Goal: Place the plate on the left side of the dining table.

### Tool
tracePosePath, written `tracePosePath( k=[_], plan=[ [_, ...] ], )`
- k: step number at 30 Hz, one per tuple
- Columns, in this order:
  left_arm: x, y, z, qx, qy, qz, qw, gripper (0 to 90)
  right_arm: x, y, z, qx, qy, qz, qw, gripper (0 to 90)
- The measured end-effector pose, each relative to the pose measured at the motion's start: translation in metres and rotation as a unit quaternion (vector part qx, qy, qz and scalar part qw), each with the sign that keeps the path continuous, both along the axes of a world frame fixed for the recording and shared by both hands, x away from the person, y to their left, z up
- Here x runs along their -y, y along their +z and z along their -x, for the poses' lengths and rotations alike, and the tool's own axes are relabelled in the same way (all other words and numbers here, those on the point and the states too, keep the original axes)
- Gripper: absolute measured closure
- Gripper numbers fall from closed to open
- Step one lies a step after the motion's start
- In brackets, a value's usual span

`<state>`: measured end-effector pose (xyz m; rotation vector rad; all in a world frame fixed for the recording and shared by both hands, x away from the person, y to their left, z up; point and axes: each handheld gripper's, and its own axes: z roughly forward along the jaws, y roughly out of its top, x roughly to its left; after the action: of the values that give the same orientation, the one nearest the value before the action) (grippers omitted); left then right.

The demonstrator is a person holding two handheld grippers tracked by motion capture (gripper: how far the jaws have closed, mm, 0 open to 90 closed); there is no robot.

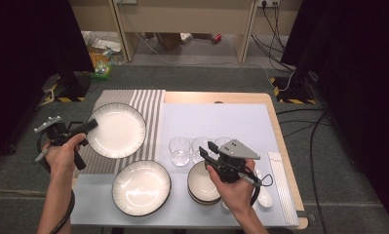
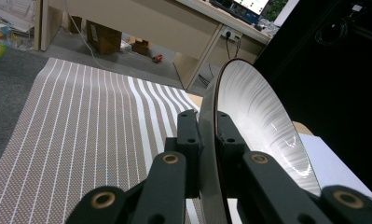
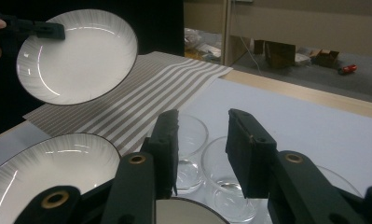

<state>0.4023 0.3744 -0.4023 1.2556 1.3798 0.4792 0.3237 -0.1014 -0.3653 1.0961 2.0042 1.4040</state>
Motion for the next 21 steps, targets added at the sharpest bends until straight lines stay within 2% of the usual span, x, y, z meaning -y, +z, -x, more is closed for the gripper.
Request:
tracePosePath(
  k=[10,21],
  plan=[
    [-0.004,-0.001,-0.022,-0.006,0.009,-0.004,0.9999,83.0,0.001,-0.004,-0.002,-0.003,0.001,0.003,1.0000,64.1],
    [-0.007,-0.010,-0.045,-0.021,0.026,0.002,0.9994,83.0,0.003,-0.006,-0.003,-0.005,-0.001,0.003,1.0000,64.2]
  ],
)
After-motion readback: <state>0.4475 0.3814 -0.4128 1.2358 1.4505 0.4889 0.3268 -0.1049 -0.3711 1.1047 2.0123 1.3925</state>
